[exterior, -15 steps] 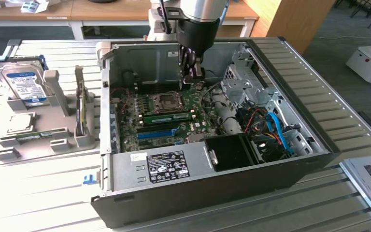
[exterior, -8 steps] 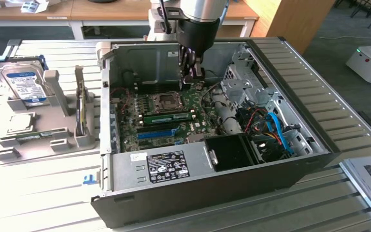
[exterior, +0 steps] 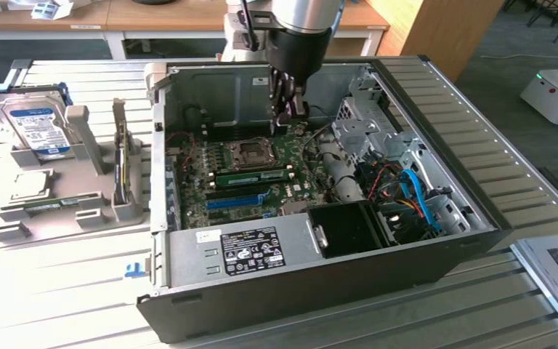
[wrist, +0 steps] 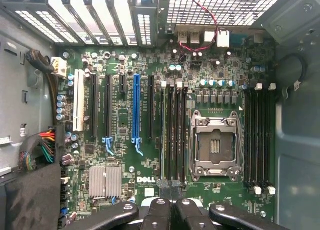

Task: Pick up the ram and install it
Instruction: 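Press down the ram until it locks into place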

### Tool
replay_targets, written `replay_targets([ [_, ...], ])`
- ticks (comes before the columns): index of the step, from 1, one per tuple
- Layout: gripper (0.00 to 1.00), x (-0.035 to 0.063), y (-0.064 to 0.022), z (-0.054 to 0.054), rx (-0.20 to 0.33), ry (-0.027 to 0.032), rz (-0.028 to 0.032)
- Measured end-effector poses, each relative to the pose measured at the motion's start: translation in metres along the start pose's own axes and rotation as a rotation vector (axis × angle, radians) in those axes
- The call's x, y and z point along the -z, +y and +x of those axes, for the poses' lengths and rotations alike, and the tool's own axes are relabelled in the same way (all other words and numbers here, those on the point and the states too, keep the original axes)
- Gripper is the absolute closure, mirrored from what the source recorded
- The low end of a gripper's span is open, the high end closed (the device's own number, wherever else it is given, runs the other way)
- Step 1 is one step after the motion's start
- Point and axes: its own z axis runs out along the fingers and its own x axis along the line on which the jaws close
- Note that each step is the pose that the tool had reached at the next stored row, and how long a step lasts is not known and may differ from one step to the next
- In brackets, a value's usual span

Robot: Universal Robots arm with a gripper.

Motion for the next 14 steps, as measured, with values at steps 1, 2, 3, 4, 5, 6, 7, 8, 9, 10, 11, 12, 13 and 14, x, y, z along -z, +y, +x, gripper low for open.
replay_targets([
  [1, 0.9, 0.0, -0.001, 0.0, 0.0, 0.0, 0.0],
  [2, 0.9, 0.0001, -0.0021, 0.0, 0.0, -0.0001, 0.0],
  [3, 0.9, 0.0001, -0.0032, 0.0, 0.0, -0.0001, 0.0],
  [4, 0.9, 0.0001, -0.0045, 0.0, 0.0, -0.0001, -0.0001],
  [5, 0.9, 0.0002, -0.0058, 0.0, 0.0, 0.0, -0.0001],
  [6, 0.9, 0.0003, -0.0071, 0.0, 0.0, 0.0, -0.0001],
  [7, 0.9, 0.0003, -0.0084, 0.0, 0.0, -0.0001, -0.0001],
  [8, 0.9, 0.0003, -0.0096, 0.0, 0.0, -0.0001, -0.0002],
  [9, 0.9, 0.0004, -0.0108, 0.0, 0.0, 0.0, -0.0002],
  [10, 0.9, 0.0004, -0.0119, 0.0, 0.0, -0.0001, -0.0002],
  [11, 0.9, 0.0005, -0.0132, 0.0, 0.0, -0.0001, -0.0002],
  [12, 0.9, 0.0005, -0.0143, 0.0, 0.0, -0.0001, -0.0003],
  [13, 0.9, 0.0006, -0.0154, 0.0, 0.0, -0.0001, -0.0003],
  [14, 0.9, 0.0006, -0.0165, 0.0, 0.0, -0.0001, -0.0003],
])
